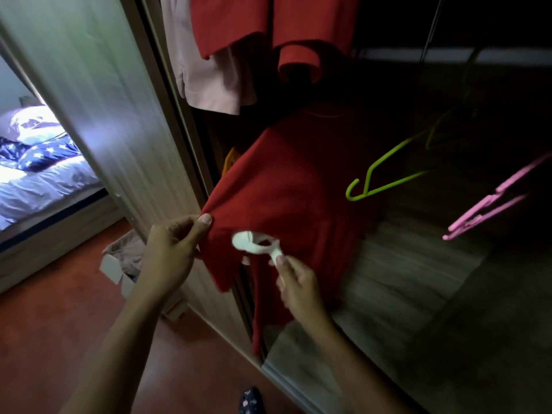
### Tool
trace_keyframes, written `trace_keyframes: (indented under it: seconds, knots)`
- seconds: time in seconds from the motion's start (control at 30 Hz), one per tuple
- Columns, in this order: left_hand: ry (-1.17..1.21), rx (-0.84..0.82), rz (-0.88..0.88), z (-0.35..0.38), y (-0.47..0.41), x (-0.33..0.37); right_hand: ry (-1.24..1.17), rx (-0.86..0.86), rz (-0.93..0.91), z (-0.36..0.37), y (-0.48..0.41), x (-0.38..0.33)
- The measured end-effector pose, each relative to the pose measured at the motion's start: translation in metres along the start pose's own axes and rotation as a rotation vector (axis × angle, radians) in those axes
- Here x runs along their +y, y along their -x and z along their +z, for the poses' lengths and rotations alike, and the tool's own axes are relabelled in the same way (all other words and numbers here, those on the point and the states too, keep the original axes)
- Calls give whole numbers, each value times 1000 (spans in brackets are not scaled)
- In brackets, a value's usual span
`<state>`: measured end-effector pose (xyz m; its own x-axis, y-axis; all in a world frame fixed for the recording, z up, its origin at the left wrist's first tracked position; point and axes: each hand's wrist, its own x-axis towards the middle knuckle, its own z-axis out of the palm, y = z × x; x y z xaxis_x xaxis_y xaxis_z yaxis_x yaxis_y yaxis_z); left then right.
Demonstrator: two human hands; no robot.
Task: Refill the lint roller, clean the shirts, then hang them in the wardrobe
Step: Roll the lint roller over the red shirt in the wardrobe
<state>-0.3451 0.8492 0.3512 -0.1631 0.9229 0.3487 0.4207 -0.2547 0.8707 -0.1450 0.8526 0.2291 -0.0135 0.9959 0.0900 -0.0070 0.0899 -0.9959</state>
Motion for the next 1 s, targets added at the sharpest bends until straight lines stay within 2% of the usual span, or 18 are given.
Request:
trace_keyframes:
  seconds: [0.13, 0.37, 0.47, 0.6, 0.7, 1.0]
  knots:
    - [-12, 3, 37, -2, -2, 1, -12, 16, -70, -16, -24, -36]
    - [5, 49, 19, -10, -15, -10, 125, -231, 13, -25, -6, -41]
    - [-50, 37, 39, -9, -13, -11, 83, -292, 35, -24, 7, -37]
    - [-106, -14, 56, -5, -7, -9, -22, -186, 64, -20, 3, -38]
    - [-154, -26, 61, -2, -2, -4, -195, -52, 98, -23, -11, -44]
    - [-132, -58, 96, -5, -1, 0, -498, 212, 112, -53, -77, -67]
